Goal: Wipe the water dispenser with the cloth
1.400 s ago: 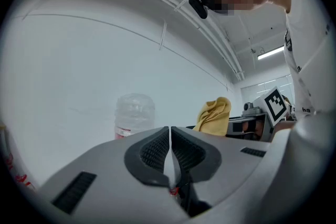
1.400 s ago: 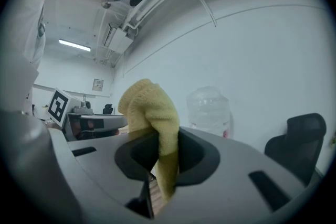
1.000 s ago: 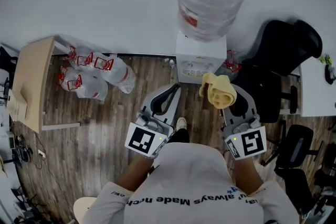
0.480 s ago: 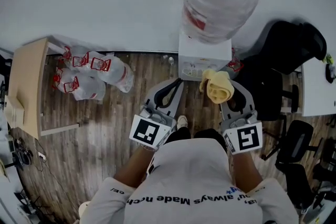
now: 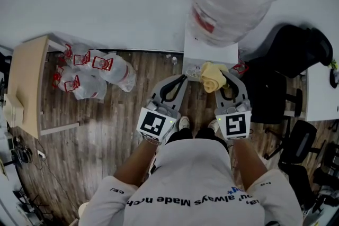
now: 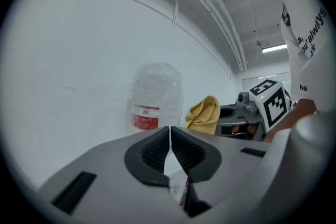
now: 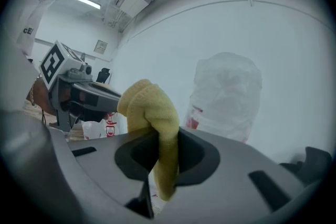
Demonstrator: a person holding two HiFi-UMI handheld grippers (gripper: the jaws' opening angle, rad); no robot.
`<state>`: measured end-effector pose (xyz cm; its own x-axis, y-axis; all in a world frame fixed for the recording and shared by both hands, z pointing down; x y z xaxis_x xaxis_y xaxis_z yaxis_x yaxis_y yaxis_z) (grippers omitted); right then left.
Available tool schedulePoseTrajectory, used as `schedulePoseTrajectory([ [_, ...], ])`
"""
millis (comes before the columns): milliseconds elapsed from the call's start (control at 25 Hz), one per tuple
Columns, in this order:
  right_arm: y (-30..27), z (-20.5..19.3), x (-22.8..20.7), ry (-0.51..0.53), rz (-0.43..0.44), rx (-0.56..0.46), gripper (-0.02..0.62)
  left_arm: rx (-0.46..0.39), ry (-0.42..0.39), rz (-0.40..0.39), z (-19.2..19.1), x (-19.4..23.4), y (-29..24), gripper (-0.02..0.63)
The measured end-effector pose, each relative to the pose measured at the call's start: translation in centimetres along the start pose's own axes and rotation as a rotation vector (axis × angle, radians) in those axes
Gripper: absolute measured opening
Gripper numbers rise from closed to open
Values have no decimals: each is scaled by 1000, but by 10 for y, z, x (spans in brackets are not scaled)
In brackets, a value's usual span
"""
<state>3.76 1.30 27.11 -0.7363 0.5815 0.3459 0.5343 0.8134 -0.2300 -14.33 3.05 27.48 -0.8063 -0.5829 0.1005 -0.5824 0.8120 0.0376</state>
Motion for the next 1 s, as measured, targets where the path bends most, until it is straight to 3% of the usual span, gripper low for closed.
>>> schedulePoseTrajectory([
  [360, -76, -35, 7, 99, 17, 63, 64, 66, -5, 18, -29, 18, -9, 28],
  [1000, -190, -106, 22, 244, -12, 197, 64, 95, 19, 29, -43, 33, -24, 28],
])
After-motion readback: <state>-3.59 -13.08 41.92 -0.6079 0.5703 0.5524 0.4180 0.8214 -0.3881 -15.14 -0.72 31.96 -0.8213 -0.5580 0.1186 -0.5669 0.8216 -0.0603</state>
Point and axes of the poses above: the fingertips, and each gripper's own axes: y backward along the fingers, x to its left, z out of its top, the point moved 8 cm from there along y, backward along the fingers, and after that the axes turned 1 degree about -x, right-handed, at the moved point
